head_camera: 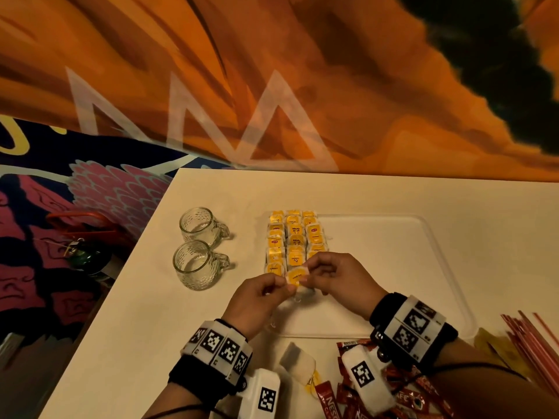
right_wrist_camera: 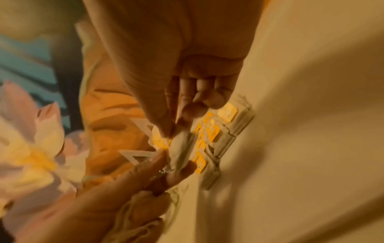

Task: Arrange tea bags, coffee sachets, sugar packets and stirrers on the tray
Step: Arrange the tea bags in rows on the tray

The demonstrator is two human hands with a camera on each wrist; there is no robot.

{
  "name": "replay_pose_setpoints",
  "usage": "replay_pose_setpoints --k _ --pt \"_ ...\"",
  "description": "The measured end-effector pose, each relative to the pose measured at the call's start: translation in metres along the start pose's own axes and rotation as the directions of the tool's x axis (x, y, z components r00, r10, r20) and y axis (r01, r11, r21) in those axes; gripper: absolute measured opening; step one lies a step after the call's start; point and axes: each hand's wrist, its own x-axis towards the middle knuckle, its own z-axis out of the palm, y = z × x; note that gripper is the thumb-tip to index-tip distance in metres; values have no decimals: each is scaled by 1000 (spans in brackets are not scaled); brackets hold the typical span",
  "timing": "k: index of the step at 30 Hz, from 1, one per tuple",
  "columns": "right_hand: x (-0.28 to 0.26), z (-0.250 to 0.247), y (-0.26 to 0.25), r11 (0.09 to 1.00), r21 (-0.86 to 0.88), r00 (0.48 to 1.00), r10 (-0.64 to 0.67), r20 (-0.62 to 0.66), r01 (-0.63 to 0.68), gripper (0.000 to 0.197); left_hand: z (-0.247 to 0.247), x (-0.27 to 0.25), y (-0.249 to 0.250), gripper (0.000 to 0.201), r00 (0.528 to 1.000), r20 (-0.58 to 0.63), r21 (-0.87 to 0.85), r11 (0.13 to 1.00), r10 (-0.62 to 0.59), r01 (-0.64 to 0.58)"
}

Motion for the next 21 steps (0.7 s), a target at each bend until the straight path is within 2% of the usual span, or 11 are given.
replay_pose_setpoints --k 3,6,9,14,18,21 --pt "-7 -4 5 987 -162 997 4 76 8 10 -6 1 -7 10 996 -76 3 999 -35 36" --pt "-11 -4 13 944 -330 978 86 188 -20 9 -16 3 -14 13 979 -136 -119 984 -150 134" --pt "-1 -3 18 865 -501 992 48 118 18 7 -24 2 -16 16 969 -126 -252 952 -212 175" --pt "26 1 21 908 -415 997 22 -79 -53 8 -33 1 -22 30 978 -89 -299 941 -191 157" --pt "41 5 18 915 -401 992 1 -129 -53 8 -38 -1 -25 31 978 -103 -358 924 -181 133" --pt "48 5 17 908 -414 990 8 -141 -66 10 -38 -1 -23 26 974 -100 -458 879 -202 135"
